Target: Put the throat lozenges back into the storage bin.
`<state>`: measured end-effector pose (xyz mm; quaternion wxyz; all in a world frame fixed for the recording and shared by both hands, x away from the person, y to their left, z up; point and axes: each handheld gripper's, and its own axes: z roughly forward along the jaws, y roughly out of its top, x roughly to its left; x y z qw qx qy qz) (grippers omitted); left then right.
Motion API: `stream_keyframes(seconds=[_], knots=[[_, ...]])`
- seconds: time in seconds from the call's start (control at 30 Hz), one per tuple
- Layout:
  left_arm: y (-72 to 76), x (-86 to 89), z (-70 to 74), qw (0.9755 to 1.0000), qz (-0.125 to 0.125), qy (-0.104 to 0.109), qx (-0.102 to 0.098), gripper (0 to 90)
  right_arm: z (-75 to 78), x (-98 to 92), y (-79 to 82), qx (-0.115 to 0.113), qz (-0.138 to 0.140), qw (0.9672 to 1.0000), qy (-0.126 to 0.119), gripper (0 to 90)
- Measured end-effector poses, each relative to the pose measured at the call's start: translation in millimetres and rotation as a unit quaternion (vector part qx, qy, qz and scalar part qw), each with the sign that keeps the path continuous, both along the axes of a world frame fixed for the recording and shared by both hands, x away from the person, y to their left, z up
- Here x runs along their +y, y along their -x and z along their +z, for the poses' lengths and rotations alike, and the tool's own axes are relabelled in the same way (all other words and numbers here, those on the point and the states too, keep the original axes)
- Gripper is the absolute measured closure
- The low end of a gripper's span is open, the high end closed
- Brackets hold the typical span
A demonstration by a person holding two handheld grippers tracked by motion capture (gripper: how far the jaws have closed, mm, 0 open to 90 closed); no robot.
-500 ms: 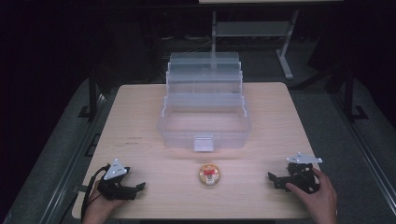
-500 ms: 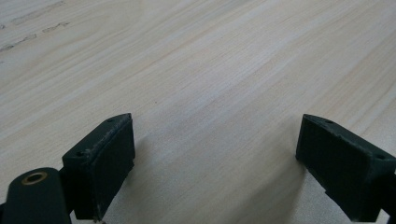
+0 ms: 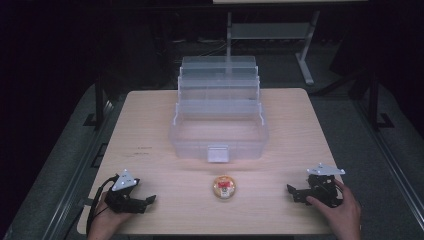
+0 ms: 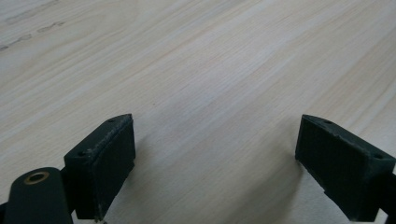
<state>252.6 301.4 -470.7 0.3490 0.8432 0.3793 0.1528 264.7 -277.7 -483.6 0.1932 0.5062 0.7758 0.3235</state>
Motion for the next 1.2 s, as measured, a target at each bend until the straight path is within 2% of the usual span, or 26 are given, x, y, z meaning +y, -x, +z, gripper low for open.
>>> stream_keyframes(seconds=[0.3, 0.5, 1.2], knots=[[-0.5, -5.8, 7.4, 0.9998, -0.017, 0.009, 0.007, 12.0, 0.0, -0.1, 0.0, 0.0, 0.0, 1.0, 0.0, 0.0], [-1.1, -14.5, 12.3, 0.9993, -0.036, 0.006, 0.01, 12.1, 0.0, 0.0, -0.2, 0.0, 0.0, 1.0, 0.0, 0.0], [-8.4, -36.2, 23.8, 0.9975, -0.069, -0.001, 0.013, 12.4, 0.0, 0.0, -0.2, 0.0, 0.0, 1.0, 0.0, 0.0]])
